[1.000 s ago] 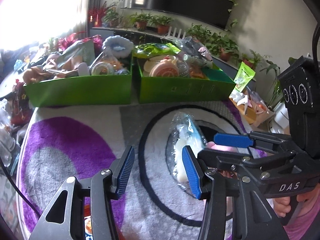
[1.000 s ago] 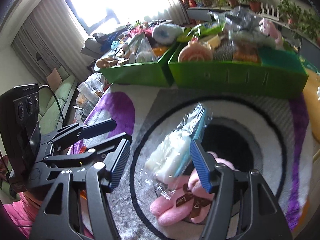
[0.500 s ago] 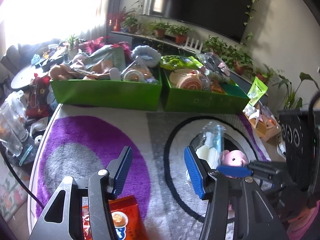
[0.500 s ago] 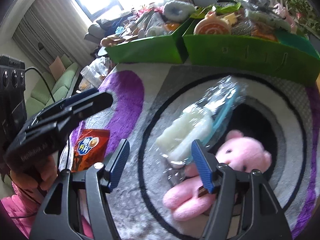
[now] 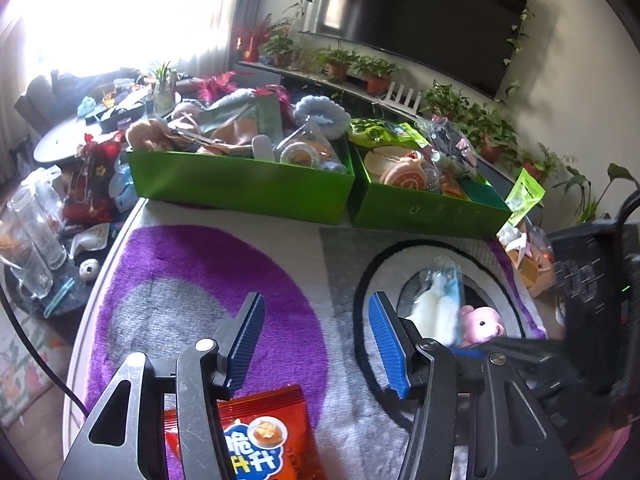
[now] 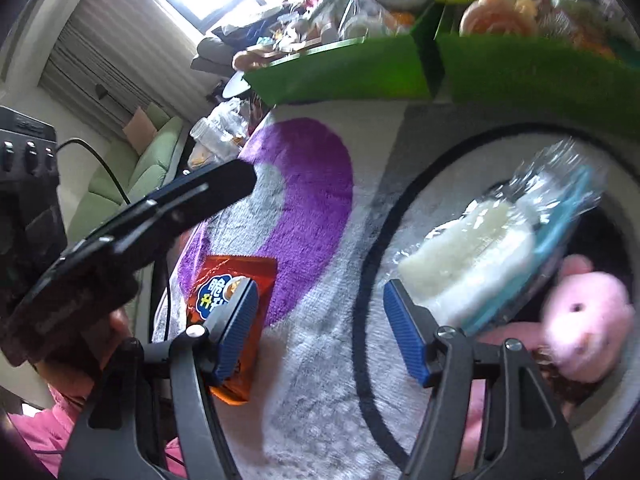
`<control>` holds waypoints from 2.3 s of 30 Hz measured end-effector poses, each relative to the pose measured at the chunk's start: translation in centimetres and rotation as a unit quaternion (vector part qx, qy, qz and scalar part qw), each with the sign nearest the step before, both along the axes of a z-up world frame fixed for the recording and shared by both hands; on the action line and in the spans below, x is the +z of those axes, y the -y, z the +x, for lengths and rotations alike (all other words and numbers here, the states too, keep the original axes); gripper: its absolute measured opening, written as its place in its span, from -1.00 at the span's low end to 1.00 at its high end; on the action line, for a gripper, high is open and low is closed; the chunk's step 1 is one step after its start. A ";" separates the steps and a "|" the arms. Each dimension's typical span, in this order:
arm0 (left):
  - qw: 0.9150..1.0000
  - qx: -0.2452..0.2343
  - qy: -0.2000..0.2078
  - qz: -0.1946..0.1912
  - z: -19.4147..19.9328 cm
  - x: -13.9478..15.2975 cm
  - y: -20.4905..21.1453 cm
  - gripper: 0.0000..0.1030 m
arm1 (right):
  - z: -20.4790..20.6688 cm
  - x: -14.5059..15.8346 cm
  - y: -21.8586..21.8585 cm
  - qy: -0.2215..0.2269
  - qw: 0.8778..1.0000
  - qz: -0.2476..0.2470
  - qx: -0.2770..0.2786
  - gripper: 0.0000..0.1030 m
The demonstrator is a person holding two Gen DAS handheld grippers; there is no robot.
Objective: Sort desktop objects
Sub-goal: 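Withdraw both tools and move them toward the clear bag beside the pink teddy bear, then lower both tools around the clear bag with white item and close on it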
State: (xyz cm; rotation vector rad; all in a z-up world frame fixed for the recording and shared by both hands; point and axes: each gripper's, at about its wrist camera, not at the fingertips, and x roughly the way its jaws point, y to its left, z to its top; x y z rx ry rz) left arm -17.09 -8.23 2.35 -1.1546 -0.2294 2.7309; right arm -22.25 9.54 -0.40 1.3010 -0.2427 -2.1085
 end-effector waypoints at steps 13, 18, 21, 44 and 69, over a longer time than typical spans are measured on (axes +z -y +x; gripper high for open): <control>0.999 -0.045 0.028 -0.005 0.0 -1.7 -2.3 0.08 | 0.9 -1.6 -3.4 0.037 0.998 0.030 -0.032 0.28; 1.000 -0.005 0.014 -0.002 0.1 -0.9 -0.5 0.08 | -0.2 -1.1 -0.9 0.003 1.000 -0.002 -0.011 0.32; 1.000 0.013 0.013 -0.002 0.0 -0.6 0.4 0.08 | -0.7 -0.6 0.7 -0.002 1.000 -0.009 0.010 0.32; 0.996 -0.044 0.082 -0.016 -3.0 -4.2 -6.2 0.08 | -4.0 0.3 -9.9 -0.053 0.987 0.075 -0.132 0.31; 0.991 -0.080 0.108 -0.021 -4.5 -5.8 -8.2 -0.20 | -5.1 -1.8 -8.4 -0.055 0.991 0.100 -0.077 0.26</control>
